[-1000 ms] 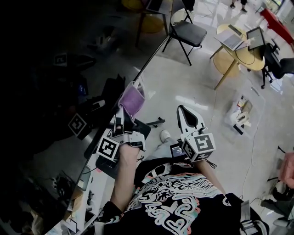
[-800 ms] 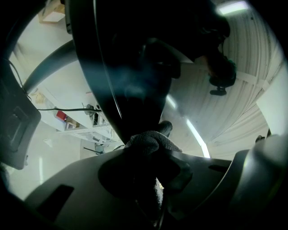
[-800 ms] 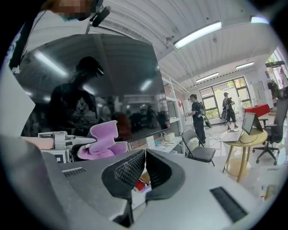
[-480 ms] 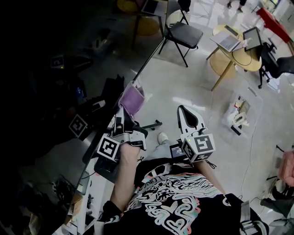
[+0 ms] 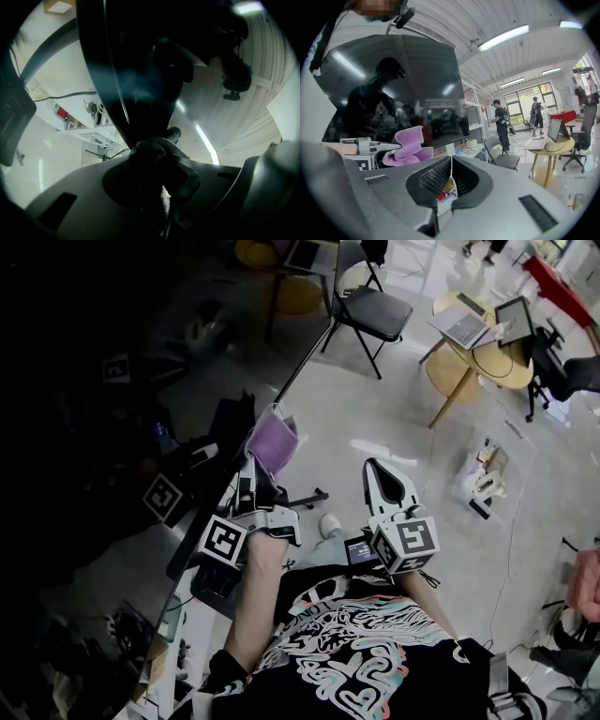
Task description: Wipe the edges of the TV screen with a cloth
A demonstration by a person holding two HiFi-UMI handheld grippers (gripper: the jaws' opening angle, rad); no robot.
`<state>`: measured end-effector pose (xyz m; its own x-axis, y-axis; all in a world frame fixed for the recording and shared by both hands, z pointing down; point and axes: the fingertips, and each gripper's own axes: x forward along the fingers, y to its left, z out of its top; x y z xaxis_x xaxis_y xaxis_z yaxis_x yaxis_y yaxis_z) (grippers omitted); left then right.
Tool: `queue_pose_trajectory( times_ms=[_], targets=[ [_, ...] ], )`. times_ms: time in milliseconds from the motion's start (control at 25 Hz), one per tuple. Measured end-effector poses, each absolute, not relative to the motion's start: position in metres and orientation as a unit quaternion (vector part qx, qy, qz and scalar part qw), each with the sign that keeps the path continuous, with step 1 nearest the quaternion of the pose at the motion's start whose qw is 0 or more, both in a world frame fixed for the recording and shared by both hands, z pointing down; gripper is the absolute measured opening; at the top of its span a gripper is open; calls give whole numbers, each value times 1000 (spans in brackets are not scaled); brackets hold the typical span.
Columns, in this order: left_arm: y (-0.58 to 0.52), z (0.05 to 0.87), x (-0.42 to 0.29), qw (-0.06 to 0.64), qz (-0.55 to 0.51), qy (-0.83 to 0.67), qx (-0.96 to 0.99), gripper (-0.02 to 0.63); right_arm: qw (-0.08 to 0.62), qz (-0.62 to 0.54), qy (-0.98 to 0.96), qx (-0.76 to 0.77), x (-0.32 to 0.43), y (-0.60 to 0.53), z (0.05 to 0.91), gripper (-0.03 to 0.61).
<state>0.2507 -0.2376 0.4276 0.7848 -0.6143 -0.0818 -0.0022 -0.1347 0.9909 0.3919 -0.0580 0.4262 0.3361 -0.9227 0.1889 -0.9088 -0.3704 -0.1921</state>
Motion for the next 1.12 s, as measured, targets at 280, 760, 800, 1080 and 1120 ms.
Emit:
queue_pose_trajectory(
  times_ms=[280,760,800,1080,1120],
  targets=[
    [-242,426,261,625,-246,-212,710,92,27,-137,554,-821,396,-61,425,31],
    [-250,424,304,626,-235,-205,715,92,31,-144,542,-827,433,-70,425,31],
    [-251,424,312,627,-233,-205,715,92,31,-146,543,-827,440,-72,426,31],
    [-256,425,333,627,-229,-205,716,92,33,-153,535,-830,460,-72,429,31],
    [-256,426,337,627,-228,-205,716,92,33,-152,534,-831,464,-71,430,31]
  ],
)
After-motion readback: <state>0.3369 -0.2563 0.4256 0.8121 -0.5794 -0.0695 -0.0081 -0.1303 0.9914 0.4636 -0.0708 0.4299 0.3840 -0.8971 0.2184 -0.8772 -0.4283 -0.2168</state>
